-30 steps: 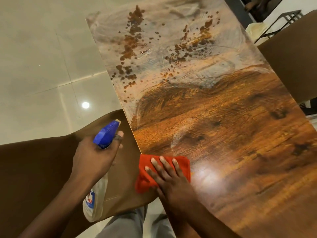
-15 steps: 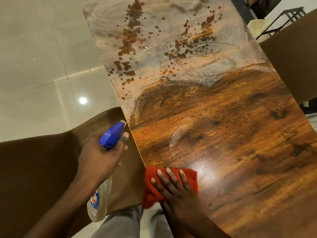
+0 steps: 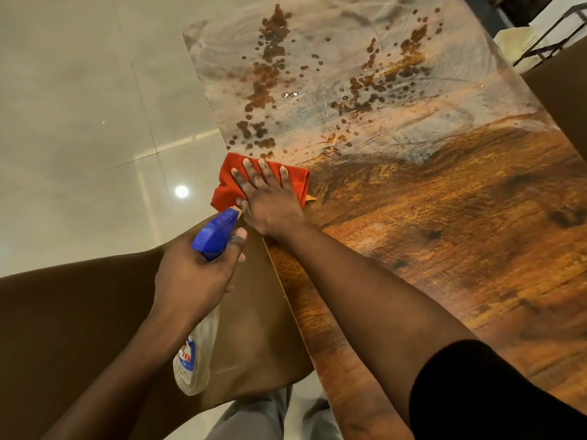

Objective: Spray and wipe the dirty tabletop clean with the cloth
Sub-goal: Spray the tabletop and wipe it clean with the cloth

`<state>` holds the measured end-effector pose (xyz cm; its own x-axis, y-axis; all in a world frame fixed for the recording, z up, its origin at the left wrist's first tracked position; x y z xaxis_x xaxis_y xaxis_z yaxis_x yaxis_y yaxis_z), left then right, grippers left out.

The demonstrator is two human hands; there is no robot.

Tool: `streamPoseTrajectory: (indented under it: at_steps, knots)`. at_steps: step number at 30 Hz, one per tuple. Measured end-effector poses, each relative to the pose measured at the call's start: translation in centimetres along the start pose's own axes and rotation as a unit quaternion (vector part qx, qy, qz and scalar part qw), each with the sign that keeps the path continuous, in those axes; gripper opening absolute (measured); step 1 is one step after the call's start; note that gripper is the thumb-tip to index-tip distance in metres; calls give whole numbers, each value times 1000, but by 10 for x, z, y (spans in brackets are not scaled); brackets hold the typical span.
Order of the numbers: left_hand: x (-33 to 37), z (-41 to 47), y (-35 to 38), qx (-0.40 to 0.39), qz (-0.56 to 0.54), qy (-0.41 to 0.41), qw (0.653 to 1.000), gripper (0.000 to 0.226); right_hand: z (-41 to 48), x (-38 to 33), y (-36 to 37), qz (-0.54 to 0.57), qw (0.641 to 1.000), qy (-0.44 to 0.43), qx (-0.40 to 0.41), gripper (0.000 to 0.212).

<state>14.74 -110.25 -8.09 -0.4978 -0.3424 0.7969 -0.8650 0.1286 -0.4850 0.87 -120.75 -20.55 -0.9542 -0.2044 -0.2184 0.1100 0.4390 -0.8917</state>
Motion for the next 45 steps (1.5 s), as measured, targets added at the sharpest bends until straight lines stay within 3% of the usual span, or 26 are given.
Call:
streamPoseTrajectory:
  at_steps: [4, 10, 12, 14, 16, 20, 25, 29, 33, 36, 39, 41, 45]
  knots:
    - [7, 1, 4, -8, 7, 6, 1000, 46, -48, -3, 22, -15, 1000, -26, 9, 68]
    - [12, -5, 24, -38, 33, 4, 999, 30, -230, 3, 106, -34, 999, -11, 36, 72]
    - [14, -12, 31, -62, 27, -3, 998, 39, -298, 14, 134, -40, 998, 40, 35, 73]
    - [16, -20, 40, -95, 35, -11, 995, 64, -354, 35, 151, -39, 993, 109, 16, 76]
    - [17, -30, 51, -130, 53, -5, 990, 70, -389, 66, 155, -18, 983, 182, 15, 75]
    - [20, -47, 67, -167, 54, 9, 985, 56, -392, 142, 135, 47, 946, 318, 36, 70]
    - [23, -56, 69, -172, 33, 3, 985, 56, -294, 234, 80, 128, 886, 435, 92, 70]
    - [24, -59, 68, -172, 32, 8, 984, 40, -206, 217, 53, 120, 918, 369, 80, 68]
    - [28, -57, 66, -164, 33, 13, 986, 53, -178, 126, 64, 67, 969, 232, 51, 70]
    - [32, -55, 67, -154, 40, 13, 987, 48, -204, 53, 92, 51, 986, 146, 56, 71]
    - [37, -49, 71, -153, 53, 16, 987, 62, -254, 6, 128, 19, 992, 99, 77, 71]
    - [40, -44, 74, -156, 57, 13, 986, 76, -291, -7, 150, 3, 993, 86, 81, 76]
    - [45, -31, 81, -165, 54, 7, 985, 77, -355, 7, 181, -33, 991, 115, 66, 89]
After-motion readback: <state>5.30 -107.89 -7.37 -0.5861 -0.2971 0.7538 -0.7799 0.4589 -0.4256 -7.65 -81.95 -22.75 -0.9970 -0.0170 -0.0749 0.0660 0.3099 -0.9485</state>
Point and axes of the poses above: each hand's wrist, its own z-axis towards the middle knuckle, its own y-axis out of the palm, x = y × z, the point moved 5 cm from there along z, towards the middle knuckle, and after that the axes turned 7 degrees about -z, right-handed, at the moved point
